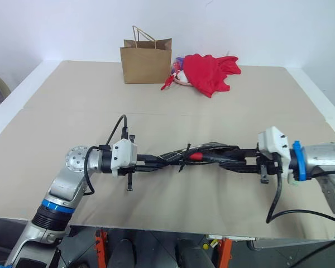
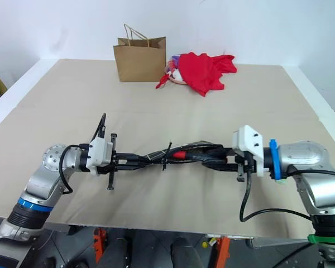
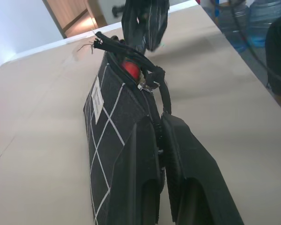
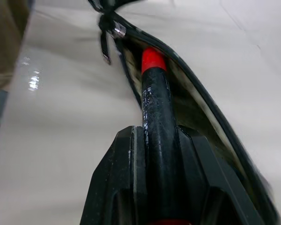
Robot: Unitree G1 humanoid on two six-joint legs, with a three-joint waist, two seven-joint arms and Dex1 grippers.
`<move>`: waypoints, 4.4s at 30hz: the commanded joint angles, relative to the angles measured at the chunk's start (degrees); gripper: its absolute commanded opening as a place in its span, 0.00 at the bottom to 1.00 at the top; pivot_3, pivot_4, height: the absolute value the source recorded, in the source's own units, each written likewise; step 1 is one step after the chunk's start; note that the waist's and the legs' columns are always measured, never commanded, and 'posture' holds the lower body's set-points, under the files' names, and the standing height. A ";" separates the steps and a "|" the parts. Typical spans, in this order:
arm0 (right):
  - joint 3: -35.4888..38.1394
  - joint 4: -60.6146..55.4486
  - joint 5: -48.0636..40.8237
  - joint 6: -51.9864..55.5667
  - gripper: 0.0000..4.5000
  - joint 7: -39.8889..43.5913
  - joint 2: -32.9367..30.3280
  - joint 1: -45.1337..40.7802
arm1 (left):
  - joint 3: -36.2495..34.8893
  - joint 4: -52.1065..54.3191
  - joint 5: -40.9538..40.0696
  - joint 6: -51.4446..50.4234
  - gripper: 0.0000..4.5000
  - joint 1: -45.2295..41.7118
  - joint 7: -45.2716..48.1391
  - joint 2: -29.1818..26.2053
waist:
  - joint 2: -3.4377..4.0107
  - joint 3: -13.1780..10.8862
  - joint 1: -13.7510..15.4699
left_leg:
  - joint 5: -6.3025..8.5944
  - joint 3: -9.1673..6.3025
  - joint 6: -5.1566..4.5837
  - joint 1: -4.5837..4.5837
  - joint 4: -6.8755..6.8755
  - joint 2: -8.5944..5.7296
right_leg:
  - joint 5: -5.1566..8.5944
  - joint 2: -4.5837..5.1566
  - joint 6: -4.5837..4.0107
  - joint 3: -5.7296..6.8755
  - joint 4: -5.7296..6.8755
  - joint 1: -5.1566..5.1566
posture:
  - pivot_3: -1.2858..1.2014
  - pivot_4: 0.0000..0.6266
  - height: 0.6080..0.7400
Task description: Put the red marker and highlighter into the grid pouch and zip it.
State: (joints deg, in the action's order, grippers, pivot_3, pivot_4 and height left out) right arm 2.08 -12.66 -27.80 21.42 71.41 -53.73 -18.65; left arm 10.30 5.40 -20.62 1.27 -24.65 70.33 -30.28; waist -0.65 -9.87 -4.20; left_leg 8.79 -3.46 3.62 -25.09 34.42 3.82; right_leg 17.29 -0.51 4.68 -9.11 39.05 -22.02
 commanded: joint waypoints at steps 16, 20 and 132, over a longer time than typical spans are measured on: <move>20.72 0.21 -13.99 8.68 0.99 -8.06 4.06 9.07 | -0.86 2.22 0.50 0.78 0.00 1.11 -1.56 -0.64 | -0.04 0.00 0.37 | 0.01 -0.05 -0.01 0.00 -0.01 0.00 | 0.03 0.00 -0.01 0.04 -0.01 0.08 | 0.52 0.24 1.00; 28.09 2.61 -10.82 7.34 0.99 -19.67 9.49 14.69 | -0.85 1.81 0.80 1.02 0.00 1.24 -1.41 -1.00 | -0.04 0.01 0.42 | 0.01 -0.06 -0.01 0.04 0.04 -0.01 | 0.00 0.00 -0.01 0.06 0.00 0.13 | 0.52 0.24 1.00; -6.51 1.25 1.89 -16.97 0.99 1.02 16.19 -5.68 | 0.05 -1.03 1.94 3.16 0.00 -1.67 -0.79 1.49 | -0.37 -0.23 -0.08 | -0.01 -0.16 0.05 0.38 -0.09 -0.19 | 0.21 0.16 0.03 0.18 -0.04 0.59 | 0.52 0.24 1.00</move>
State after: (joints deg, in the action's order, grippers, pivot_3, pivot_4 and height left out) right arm -4.84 -10.90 -25.76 5.25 72.49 -37.46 -23.30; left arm 10.89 2.81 -18.52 3.65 -25.68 70.00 -28.54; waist -1.02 -10.10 -4.28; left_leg 8.78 -3.65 3.67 -24.72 34.32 3.63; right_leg 17.51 -0.35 4.71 -8.91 39.01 -21.44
